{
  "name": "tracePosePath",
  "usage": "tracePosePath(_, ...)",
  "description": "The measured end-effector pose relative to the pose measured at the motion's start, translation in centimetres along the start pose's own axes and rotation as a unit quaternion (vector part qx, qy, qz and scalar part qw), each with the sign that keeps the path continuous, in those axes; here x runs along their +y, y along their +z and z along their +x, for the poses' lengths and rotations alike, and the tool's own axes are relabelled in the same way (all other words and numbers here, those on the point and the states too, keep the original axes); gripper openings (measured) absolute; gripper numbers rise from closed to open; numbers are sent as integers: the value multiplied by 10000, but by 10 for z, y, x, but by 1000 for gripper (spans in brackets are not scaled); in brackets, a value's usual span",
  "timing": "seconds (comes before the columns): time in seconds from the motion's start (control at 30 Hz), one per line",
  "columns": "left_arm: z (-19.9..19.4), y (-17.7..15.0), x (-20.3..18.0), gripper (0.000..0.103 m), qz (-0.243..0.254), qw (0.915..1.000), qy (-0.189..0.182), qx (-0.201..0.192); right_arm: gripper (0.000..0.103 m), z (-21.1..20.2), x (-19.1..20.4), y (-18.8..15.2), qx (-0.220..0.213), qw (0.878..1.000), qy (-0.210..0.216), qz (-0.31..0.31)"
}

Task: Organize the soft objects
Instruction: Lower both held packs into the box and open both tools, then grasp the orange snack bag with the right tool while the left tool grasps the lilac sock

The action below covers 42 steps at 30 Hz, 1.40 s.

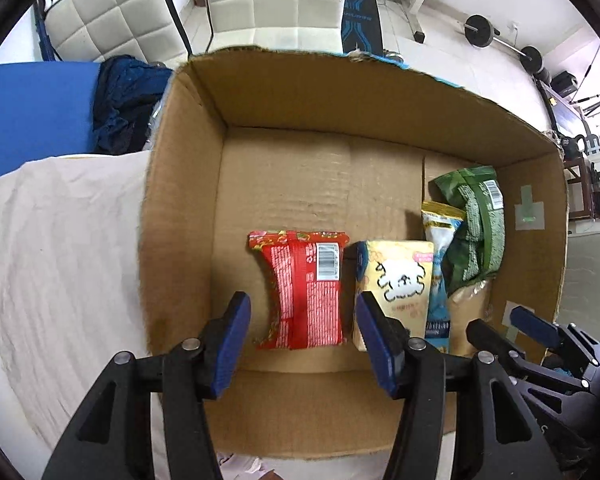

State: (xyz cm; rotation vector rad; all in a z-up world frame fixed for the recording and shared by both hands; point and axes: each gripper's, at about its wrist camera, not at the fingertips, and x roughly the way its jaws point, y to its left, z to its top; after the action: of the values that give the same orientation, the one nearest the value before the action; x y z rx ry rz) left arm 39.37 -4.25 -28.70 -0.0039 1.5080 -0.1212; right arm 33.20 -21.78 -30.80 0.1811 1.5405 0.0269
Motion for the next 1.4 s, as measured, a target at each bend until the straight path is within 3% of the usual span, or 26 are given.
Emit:
tracePosePath(0.33, -43, -34, 0, 87, 73, 9986, 177, -498, 76, -29, 13, -31, -154, 9997, -152, -99)
tracePosePath(0.47, -59, -47, 0, 89, 48, 9979, 173, -629, 77, -42, 18, -43, -237, 9994, -217, -153)
tracePosePath(0.53, -65, -53, -2, 89, 47, 9975, 182, -685, 83, -49, 17, -49, -258, 9992, -249, -158)
tracePosePath(0.67, -81, -64, -3, 101, 52, 9955, 249, -912, 90, -63, 18, -62, -364, 9988, -264, -175)
tracePosePath(0.73, -85, -70, -4, 101, 39, 9950, 235, -969, 100, -71, 17, -69, -462, 9985, -234, -163)
tracePosePath(0.8, -90, -75, -4, 101, 11, 9948, 199, -999, 103, -78, 17, -76, -536, 9981, -239, -168)
tracePosePath(1.2, -125, -118, 6, 102, -137, 9886, 214, -1482, 103, -117, 20, -116, -1124, 9928, -363, -209)
tracePosePath(1.4, -126, -140, 28, 102, -326, 9874, 180, -1538, 103, -111, 36, -142, -924, 9948, 35, -432)
